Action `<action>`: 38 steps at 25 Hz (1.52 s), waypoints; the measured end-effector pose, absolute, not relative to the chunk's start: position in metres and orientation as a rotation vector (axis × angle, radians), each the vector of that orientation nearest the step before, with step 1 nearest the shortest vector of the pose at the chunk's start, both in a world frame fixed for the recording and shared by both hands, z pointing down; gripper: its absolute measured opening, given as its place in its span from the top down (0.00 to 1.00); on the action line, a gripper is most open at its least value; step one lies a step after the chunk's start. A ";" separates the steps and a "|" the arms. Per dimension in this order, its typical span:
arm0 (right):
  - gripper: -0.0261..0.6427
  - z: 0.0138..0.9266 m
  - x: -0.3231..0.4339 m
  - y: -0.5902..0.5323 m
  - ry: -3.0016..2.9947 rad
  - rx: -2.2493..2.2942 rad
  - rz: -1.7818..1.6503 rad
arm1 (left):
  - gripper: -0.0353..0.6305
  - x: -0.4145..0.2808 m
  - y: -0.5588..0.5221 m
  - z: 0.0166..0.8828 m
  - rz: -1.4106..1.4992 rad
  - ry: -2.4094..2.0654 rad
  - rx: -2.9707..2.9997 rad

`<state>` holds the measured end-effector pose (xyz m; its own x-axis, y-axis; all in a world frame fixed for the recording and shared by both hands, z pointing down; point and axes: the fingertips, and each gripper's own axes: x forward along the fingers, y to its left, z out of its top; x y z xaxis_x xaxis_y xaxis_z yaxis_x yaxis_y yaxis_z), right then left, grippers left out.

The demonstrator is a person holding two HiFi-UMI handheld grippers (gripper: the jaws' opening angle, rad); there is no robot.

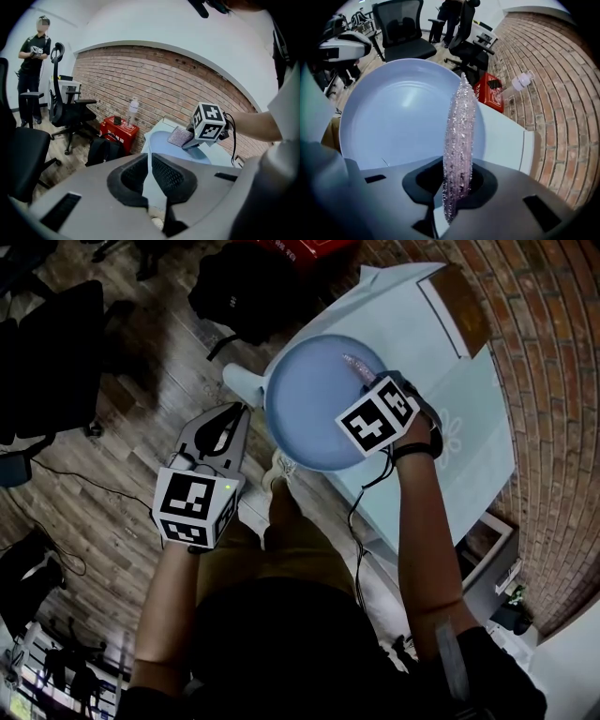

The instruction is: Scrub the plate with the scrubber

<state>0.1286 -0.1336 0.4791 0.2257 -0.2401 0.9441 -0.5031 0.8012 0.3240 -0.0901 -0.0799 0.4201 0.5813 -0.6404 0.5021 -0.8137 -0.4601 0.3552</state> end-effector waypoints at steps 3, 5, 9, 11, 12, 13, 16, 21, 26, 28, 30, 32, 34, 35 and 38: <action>0.83 0.480 0.128 -0.118 -1.348 0.616 0.239 | 0.89 -0.088 -0.080 0.420 0.401 -1.150 2.246; 0.83 0.480 0.128 -0.109 -1.347 0.593 0.264 | 0.89 -0.084 -0.081 0.419 0.398 -1.142 2.249; 0.83 0.482 0.123 -0.086 -1.354 0.523 0.317 | 0.89 -0.081 -0.081 0.421 0.397 -1.128 2.249; 0.83 0.482 0.118 -0.070 -1.363 0.460 0.353 | 0.89 -0.079 -0.081 0.421 0.400 -1.122 2.252; 0.83 0.482 0.114 -0.060 -1.372 0.413 0.373 | 0.89 -0.078 -0.081 0.421 0.402 -1.119 2.254; 0.83 0.481 0.108 -0.049 -1.387 0.358 0.391 | 0.89 -0.076 -0.082 0.421 0.404 -1.115 2.257; 0.83 0.482 0.082 -0.024 -1.465 0.208 0.412 | 0.89 -0.071 -0.083 0.420 0.411 -1.112 2.265; 0.83 0.479 0.055 -0.025 -1.620 0.250 0.428 | 0.89 -0.065 -0.085 0.414 0.420 -1.114 2.288; 0.83 0.460 0.052 -0.041 -1.832 0.490 0.434 | 0.90 -0.063 -0.088 0.391 0.446 -1.105 2.348; 0.83 0.443 0.051 -0.049 -1.910 0.583 0.409 | 0.90 -0.062 -0.091 0.376 0.449 -1.106 2.373; 0.83 0.421 0.049 -0.056 -1.988 0.678 0.392 | 0.90 -0.058 -0.092 0.358 0.446 -1.109 2.401; 0.83 0.396 0.048 -0.061 -2.057 0.768 0.378 | 0.90 -0.053 -0.093 0.338 0.438 -1.105 2.437; 0.83 0.370 0.045 -0.067 -2.119 0.852 0.328 | 0.90 -0.047 -0.095 0.318 0.426 -1.100 2.477; 0.83 0.357 0.044 -0.070 -2.148 0.893 0.291 | 0.90 -0.044 -0.096 0.308 0.420 -1.097 2.496; 0.83 0.317 0.044 -0.072 -2.226 1.000 0.192 | 0.90 -0.035 -0.098 0.284 0.407 -1.089 2.547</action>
